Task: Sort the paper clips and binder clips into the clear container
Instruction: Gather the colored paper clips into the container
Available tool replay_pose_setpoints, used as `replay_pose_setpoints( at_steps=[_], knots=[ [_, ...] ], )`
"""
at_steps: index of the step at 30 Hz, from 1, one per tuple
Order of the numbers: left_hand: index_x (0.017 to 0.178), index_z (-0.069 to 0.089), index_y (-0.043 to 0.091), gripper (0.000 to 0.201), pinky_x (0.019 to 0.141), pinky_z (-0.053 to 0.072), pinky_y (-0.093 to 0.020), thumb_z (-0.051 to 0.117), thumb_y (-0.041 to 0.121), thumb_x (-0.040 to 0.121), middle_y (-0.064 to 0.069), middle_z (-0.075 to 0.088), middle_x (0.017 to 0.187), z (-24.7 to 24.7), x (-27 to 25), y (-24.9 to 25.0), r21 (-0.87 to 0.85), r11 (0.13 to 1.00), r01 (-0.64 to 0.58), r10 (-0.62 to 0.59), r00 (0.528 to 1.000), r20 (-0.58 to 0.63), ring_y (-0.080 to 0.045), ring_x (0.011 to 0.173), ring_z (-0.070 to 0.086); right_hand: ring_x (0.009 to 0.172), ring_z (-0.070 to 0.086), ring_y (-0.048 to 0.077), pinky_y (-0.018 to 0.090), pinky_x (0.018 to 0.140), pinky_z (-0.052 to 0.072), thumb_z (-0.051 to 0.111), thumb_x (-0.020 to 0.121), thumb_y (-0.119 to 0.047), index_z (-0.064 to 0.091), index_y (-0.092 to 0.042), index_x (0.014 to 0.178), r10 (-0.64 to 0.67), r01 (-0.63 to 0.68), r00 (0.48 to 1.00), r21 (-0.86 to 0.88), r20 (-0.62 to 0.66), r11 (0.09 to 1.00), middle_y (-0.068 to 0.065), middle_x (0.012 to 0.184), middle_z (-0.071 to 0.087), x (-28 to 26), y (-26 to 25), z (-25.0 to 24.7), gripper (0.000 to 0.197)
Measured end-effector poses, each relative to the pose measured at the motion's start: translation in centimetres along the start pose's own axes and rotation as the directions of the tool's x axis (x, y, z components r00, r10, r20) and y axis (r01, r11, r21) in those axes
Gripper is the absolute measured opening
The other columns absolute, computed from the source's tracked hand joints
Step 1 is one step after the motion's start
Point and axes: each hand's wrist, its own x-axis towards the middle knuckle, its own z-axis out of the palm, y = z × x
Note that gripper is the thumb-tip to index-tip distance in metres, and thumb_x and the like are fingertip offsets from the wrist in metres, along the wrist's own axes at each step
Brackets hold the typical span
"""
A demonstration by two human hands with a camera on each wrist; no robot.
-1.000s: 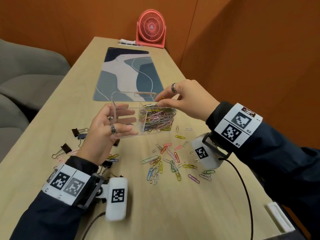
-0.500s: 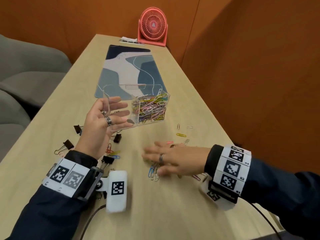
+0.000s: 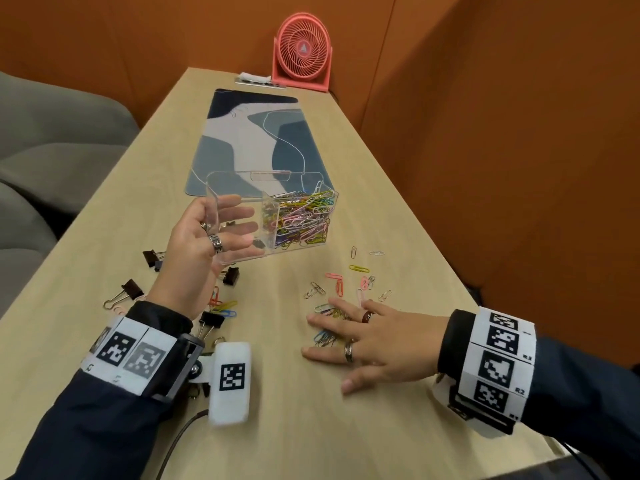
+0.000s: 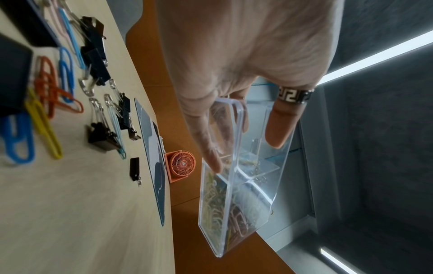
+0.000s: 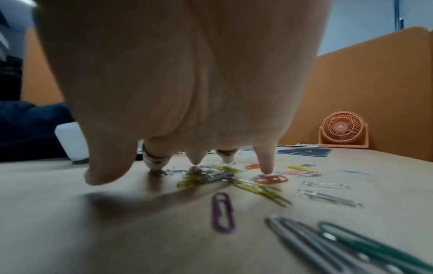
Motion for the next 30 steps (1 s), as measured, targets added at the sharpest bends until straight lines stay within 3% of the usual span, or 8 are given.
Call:
replay_pose_setpoints(
  at_steps=[4,8,14,18,23,25,27,30],
  knots=[
    [0.1,0.055,0.013,0.043,0.064,0.057,-0.03,0.059,0.0,0.059,-0.008,0.062,0.103,0.0,0.0,0.0,0.002,1.0,0.0,0.0,1.0,0.002,-0.024,0.095,0.065,0.142,-0.025,0.023,0.048,0.117,-0.001,0.027,0.094,-0.056,-0.001,-0.049,0.143,0.049,-0.048,0.999,0.061,-0.013,0.997,-0.008,0.155,-0.023,0.1,1.7,0.2,0.057],
    [0.1,0.055,0.013,0.043,0.064,0.058,-0.031,0.059,0.0,0.059,-0.008,0.062,0.103,0.1,0.0,0.0,-0.003,1.0,0.004,-0.004,1.0,0.002,-0.024,0.095,0.065,0.142,0.012,0.006,0.019,0.112,0.011,0.037,0.095,-0.045,0.024,-0.039,0.144,0.267,-0.01,0.906,0.614,-0.329,0.789,-0.01,0.157,0.004,0.4,4.5,-1.4,0.051],
    [0.101,0.055,0.012,0.045,0.064,0.058,-0.03,0.059,-0.001,0.059,-0.009,0.062,0.103,0.1,0.0,0.1,-0.004,1.0,0.011,-0.011,1.0,0.004,-0.026,0.096,0.064,0.14,0.022,0.033,0.046,0.115,0.02,0.026,0.094,-0.055,0.016,-0.012,0.147,0.643,-0.444,0.759,0.64,-0.102,0.627,0.014,0.153,0.021,4.1,10.0,-1.7,0.069],
    [0.102,0.056,0.013,0.045,0.065,0.058,-0.031,0.059,-0.001,0.059,-0.009,0.063,0.104,-0.1,0.1,0.1,-0.008,1.0,0.017,-0.017,1.0,-0.002,-0.028,0.1,0.064,0.128,0.037,0.034,0.044,0.11,0.028,0.025,0.097,-0.05,0.027,-0.011,0.143,0.521,-0.402,0.849,0.53,-0.091,0.747,0.019,0.138,0.035,4.2,7.4,-2.9,0.061],
    [0.101,0.056,0.012,0.044,0.064,0.058,-0.031,0.058,-0.002,0.059,-0.01,0.062,0.104,0.0,0.0,0.2,-0.018,1.0,0.014,-0.014,1.0,0.004,-0.028,0.099,0.064,0.143,0.016,0.026,0.037,0.117,0.016,0.027,0.097,-0.048,0.014,-0.013,0.148,0.317,-0.283,0.948,0.403,-0.018,0.87,0.012,0.156,0.01,1.9,3.3,-3.4,0.064],
    [0.1,0.056,0.012,0.044,0.063,0.058,-0.03,0.059,-0.002,0.059,-0.009,0.062,0.104,0.1,0.0,0.2,-0.022,1.0,0.014,-0.014,1.0,0.008,-0.027,0.098,0.064,0.143,0.019,0.02,0.03,0.117,0.017,0.031,0.096,-0.05,0.019,-0.016,0.148,0.271,-0.244,0.963,0.403,-0.01,0.882,0.006,0.158,0.01,1.0,3.0,-3.3,0.064],
    [0.1,0.057,0.013,0.044,0.064,0.058,-0.03,0.059,-0.002,0.058,-0.009,0.063,0.103,0.1,-0.1,0.2,-0.02,1.0,0.017,-0.017,1.0,0.008,-0.026,0.098,0.064,0.132,0.036,0.012,0.024,0.109,0.027,0.041,0.092,-0.051,0.03,-0.019,0.145,0.275,-0.2,0.956,0.462,-0.101,0.864,0.0,0.153,0.028,0.7,3.1,-3.4,0.063],
    [0.1,0.057,0.014,0.045,0.063,0.058,-0.03,0.059,-0.002,0.058,-0.008,0.063,0.103,0.2,-0.1,0.1,-0.017,1.0,0.019,-0.019,1.0,0.011,-0.027,0.098,0.064,0.129,0.038,0.013,0.029,0.11,0.031,0.062,0.079,-0.054,0.035,-0.025,0.141,0.316,-0.169,0.925,0.518,-0.21,0.839,-0.001,0.143,0.038,1.2,3.4,-3.2,0.073]
  ],
)
